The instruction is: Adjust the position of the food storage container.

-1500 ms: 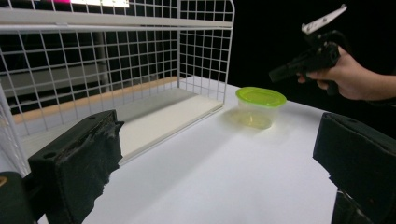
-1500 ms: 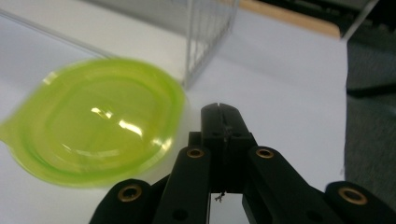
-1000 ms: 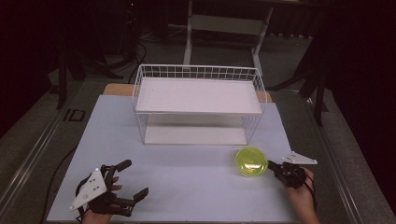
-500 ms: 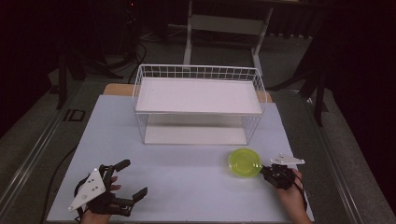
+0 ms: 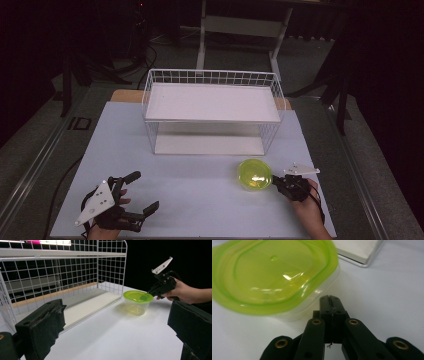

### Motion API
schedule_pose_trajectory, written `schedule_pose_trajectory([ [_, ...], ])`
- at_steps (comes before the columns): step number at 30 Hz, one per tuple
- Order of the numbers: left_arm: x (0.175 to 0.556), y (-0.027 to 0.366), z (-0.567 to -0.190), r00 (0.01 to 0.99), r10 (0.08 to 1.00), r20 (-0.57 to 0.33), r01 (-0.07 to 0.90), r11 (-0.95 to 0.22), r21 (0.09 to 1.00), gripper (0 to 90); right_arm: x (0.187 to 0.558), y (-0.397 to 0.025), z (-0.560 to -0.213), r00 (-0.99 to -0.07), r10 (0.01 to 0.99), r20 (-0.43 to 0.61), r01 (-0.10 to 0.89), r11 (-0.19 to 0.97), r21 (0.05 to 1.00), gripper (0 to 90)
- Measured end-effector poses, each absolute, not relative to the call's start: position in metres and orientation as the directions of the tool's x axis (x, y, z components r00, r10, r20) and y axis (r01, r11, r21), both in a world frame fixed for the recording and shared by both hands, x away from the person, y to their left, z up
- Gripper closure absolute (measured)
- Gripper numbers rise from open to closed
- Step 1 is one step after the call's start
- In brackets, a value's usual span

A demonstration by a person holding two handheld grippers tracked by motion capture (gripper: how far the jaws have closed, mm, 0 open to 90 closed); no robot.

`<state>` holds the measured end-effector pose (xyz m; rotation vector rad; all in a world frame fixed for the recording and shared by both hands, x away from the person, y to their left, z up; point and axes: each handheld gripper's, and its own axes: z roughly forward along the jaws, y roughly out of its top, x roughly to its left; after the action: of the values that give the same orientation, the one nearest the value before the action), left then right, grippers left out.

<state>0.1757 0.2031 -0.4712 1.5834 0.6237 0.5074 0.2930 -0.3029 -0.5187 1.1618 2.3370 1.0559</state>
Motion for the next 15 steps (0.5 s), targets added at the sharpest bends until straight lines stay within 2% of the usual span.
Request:
schedule_pose_trajectory([
  [15, 0.175, 0.205, -0.471, 0.754, 0.655, -0.04, 0.097, -0.052, 0.994, 1.6, 0.303, -0.275, -0.527, -0.651, 0.756, 0.07, 0.557, 0.412, 0.722, 90.0],
])
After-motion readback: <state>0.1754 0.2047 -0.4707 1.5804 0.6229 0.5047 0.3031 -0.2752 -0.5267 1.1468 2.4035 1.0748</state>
